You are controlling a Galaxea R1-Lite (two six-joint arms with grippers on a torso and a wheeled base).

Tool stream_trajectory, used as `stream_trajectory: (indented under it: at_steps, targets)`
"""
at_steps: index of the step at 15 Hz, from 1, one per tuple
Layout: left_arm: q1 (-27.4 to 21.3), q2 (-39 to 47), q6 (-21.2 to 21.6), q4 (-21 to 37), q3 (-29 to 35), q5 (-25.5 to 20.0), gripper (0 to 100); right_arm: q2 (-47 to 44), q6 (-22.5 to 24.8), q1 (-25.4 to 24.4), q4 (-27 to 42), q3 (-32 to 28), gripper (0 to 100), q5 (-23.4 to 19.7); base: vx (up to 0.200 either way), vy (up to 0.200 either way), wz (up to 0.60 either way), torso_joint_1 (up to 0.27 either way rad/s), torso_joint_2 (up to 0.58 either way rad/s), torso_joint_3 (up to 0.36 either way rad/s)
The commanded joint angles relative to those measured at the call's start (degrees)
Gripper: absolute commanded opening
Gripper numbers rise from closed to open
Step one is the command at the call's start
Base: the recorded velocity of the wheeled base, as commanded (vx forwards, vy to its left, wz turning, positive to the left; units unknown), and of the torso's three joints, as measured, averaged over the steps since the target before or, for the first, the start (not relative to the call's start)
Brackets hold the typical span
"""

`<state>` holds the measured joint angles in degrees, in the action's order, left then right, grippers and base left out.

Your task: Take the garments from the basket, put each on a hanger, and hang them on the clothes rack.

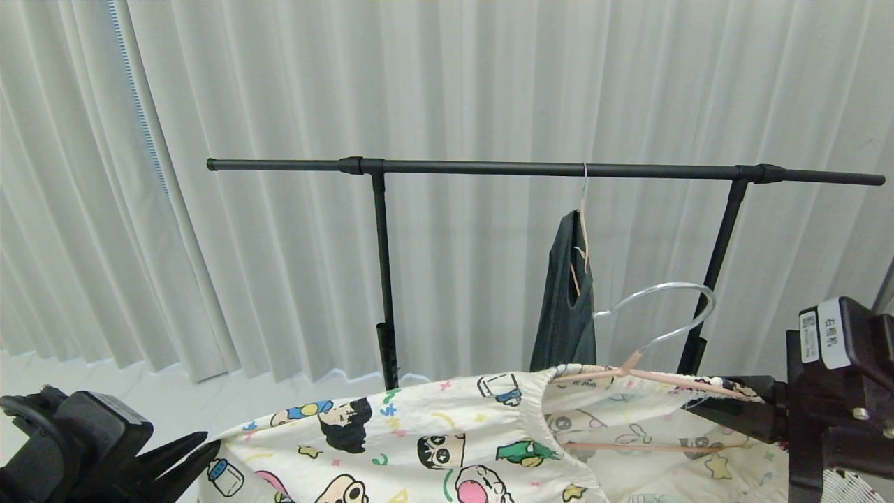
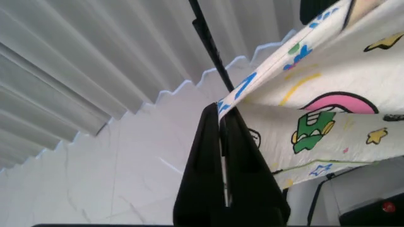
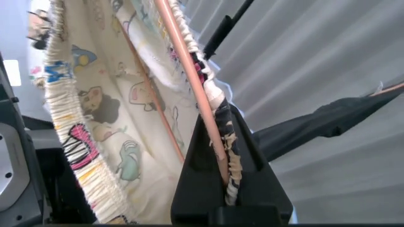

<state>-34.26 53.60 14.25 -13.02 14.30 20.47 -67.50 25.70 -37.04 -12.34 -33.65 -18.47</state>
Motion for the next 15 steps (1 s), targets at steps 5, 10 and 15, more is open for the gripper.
stream_trajectory:
  at_steps: [5, 10, 15]
  targets:
    - [-0.29, 0.10, -0.54, -0.25, 4.68, -0.43, 100, 1.76, 0.05, 11.46, 5.22, -0.10, 0, 1.33, 0.000, 0.000, 0.00, 0.000, 0.00, 0.000]
    - [0.86, 1.59, -0.36, -0.25, 9.78, -0.17, 100, 7.29, 0.05, 22.62, 15.33, -0.10, 0, 3.26, 0.000, 0.000, 0.00, 0.000, 0.00, 0.000]
    - [7.27, 2.30, -0.10, -0.43, 10.22, 0.19, 100, 14.68, 0.05, 32.46, 24.82, 0.07, 0, 8.19, 0.000, 0.000, 0.00, 0.000, 0.00, 0.000]
